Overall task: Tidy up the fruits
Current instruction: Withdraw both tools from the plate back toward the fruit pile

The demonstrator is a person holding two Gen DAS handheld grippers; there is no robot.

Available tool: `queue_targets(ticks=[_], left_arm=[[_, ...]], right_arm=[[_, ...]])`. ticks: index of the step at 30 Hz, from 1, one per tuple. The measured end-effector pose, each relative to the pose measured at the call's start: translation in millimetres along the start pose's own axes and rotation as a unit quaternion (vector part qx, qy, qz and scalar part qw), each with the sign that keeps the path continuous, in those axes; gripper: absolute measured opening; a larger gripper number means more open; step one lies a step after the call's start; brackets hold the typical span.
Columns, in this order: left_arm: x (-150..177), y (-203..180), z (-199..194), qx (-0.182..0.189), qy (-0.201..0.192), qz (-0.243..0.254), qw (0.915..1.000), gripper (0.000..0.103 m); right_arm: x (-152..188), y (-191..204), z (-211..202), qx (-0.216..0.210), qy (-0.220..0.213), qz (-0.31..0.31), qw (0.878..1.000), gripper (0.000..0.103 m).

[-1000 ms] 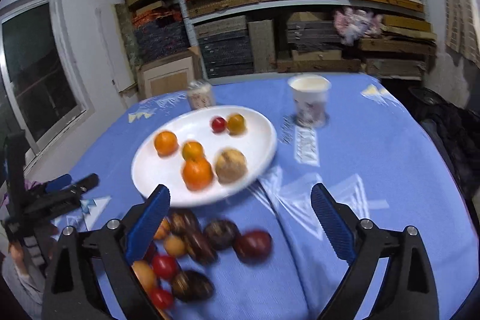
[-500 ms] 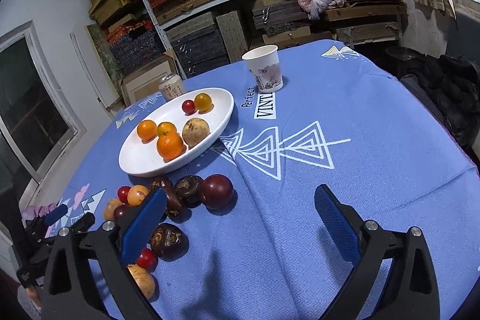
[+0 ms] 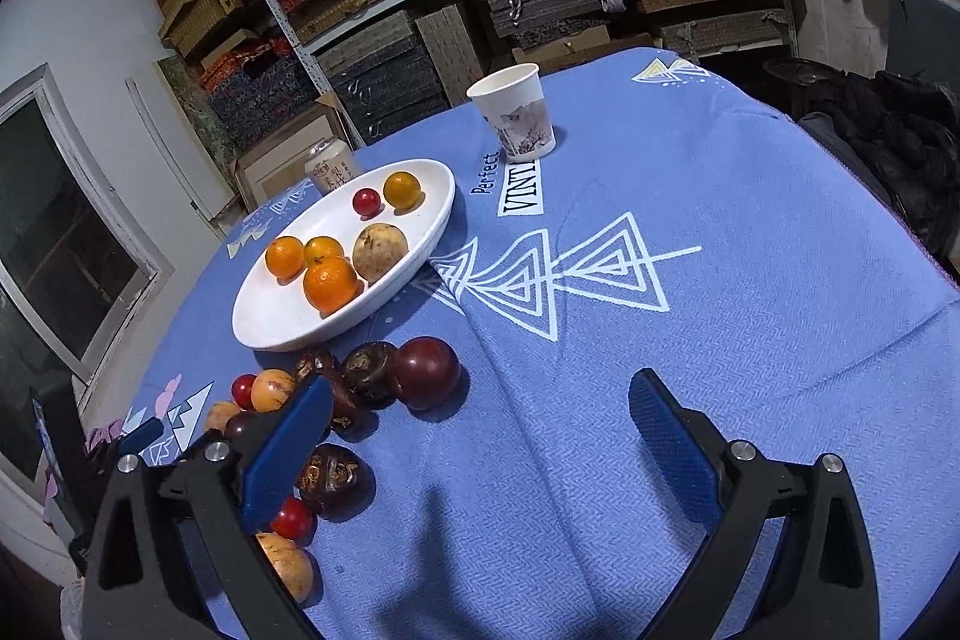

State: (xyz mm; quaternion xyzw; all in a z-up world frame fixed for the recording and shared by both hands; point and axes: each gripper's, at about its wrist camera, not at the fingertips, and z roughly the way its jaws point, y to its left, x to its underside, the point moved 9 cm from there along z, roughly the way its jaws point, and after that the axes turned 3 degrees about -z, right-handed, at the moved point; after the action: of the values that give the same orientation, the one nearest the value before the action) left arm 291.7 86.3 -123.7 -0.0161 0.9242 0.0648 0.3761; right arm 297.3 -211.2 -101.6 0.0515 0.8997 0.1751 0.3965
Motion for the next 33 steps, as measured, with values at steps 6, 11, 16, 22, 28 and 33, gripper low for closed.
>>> queue_targets(ticks=[6, 11, 16, 22, 28, 33], left_arm=[[0, 58, -8, -0.024, 0.004, -0.096, 0.995, 0.099], [6, 78, 3, 0.025, 0.038, -0.169, 0.9846, 0.099], [-4, 50, -16, 0.086, 0.0, -0.133, 0.9873, 0.099], [7, -6, -7, 0.163, 0.051, -0.065, 0.9832, 0.099], [30, 2, 15, 0.078, 0.095, -0.046, 0.9914, 0.099], [7, 43, -8, -0.004, 0.008, -0.085, 0.9963, 0.099]], right_arm=[[2, -5, 3, -0.006, 0.007, 0.02, 1.0, 0.1], [3, -3, 5, -0.009, 0.011, 0.02, 1.0, 0.1], [3, -3, 5, -0.009, 0.013, 0.019, 1.0, 0.1], [4, -3, 7, -0.008, 0.015, 0.022, 1.0, 0.1], [6, -6, 11, -0.009, 0.021, 0.027, 0.999, 0.1], [5, -2, 10, -0.014, 0.019, 0.024, 0.999, 0.1]])
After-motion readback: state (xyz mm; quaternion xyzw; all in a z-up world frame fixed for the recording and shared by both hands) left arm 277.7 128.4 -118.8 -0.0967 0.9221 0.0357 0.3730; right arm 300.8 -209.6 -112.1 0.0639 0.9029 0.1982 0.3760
